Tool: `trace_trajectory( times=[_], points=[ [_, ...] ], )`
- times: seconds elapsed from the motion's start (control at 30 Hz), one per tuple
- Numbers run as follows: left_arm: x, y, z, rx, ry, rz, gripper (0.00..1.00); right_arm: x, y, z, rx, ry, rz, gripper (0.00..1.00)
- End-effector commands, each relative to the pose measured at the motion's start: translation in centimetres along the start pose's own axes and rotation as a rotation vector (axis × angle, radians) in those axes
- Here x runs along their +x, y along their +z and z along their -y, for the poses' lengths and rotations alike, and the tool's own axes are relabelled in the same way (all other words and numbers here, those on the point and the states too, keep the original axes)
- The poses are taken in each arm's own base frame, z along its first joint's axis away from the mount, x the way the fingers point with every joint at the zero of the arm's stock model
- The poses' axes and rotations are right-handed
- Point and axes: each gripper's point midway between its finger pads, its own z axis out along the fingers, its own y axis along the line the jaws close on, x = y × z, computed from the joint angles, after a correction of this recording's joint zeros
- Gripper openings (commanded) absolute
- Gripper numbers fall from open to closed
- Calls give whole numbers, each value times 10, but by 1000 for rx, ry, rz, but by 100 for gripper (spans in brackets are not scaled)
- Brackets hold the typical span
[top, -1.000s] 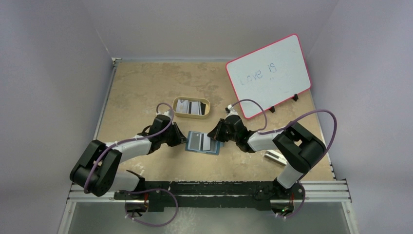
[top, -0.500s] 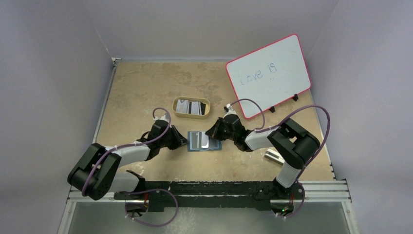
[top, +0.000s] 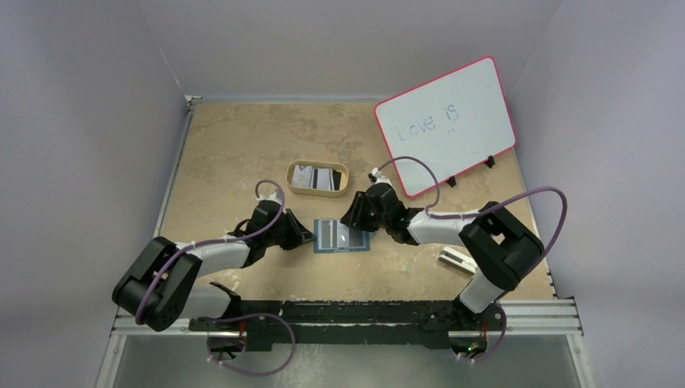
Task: Put the credit cards into the card holder
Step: Insert the credit card into the card holder.
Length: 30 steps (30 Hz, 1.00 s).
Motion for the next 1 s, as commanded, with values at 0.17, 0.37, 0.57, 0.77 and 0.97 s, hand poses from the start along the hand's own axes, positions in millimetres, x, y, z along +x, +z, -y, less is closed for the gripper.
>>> trace_trajectory(
  times=[0.17, 0.37, 0.57, 0.77, 0.97],
  points=[
    [10, 0, -12, -42, -3, -28, 10, 8, -1, -6, -4, -56, -40, 45],
    [7, 1, -8, -33, -1, -23, 10, 23, 6, -27, -84, -34, -97, 45],
    [3, 2, 0, -19, 4, -17, 10, 21, 7, -62, -199, 3, -129, 43],
    [-1, 1, 9, 0, 7, -9, 10, 22, -1, -66, -203, 44, -143, 42],
    [-4, 0, 9, -7, 13, 2, 10, 21, -3, -48, -98, 17, -148, 42]
  ],
)
